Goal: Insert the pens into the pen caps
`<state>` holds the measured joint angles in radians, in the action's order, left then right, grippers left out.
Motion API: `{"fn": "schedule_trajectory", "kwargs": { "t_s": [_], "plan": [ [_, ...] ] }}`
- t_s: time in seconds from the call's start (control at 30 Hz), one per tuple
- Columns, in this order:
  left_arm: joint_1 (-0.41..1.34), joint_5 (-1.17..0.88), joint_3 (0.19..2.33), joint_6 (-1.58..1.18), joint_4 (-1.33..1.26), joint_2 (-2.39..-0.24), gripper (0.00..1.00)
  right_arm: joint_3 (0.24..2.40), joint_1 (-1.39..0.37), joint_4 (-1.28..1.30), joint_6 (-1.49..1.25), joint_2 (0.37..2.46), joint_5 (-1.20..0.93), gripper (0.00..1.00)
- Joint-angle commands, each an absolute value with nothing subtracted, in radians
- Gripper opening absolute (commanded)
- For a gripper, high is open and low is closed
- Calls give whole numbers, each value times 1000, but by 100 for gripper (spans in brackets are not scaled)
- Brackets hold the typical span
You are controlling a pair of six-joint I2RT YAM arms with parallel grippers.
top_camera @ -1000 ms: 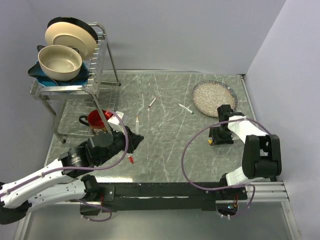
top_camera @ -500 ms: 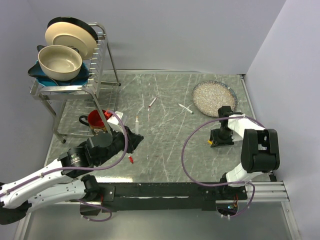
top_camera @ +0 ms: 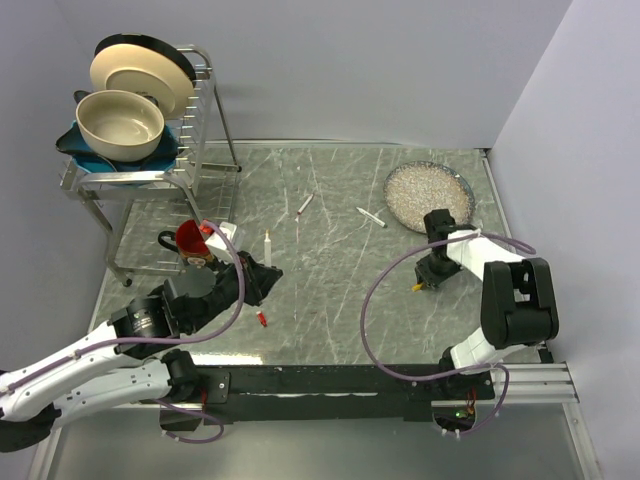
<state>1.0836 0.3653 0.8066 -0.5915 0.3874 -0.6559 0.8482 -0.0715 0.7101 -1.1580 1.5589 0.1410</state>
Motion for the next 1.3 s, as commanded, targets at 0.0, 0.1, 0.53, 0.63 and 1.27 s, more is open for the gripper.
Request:
{"fn": "schedule_trajectory", "kwargs": {
  "t_s": [0.0, 0.1, 0.53, 0.63, 1.27],
  "plan": [
    [1089, 399, 828, -606, 382, -649, 4, 801, -146, 588, -1010, 1551, 163, 21],
    [1088, 396, 822, -617, 376, -653, 4, 790, -217, 549, -951, 1522, 109, 15],
    [1088, 154, 684, -738, 220, -788, 1, 620, -376, 246, -741, 1358, -84, 0],
    [1089, 106, 661, -758, 161, -848, 1, 610, -377, 242, -721, 1348, -63, 0],
    [1092, -107, 508, -807, -299, -1063, 1, 640, -428, 187, -650, 1013, -250, 0]
  ]
}}
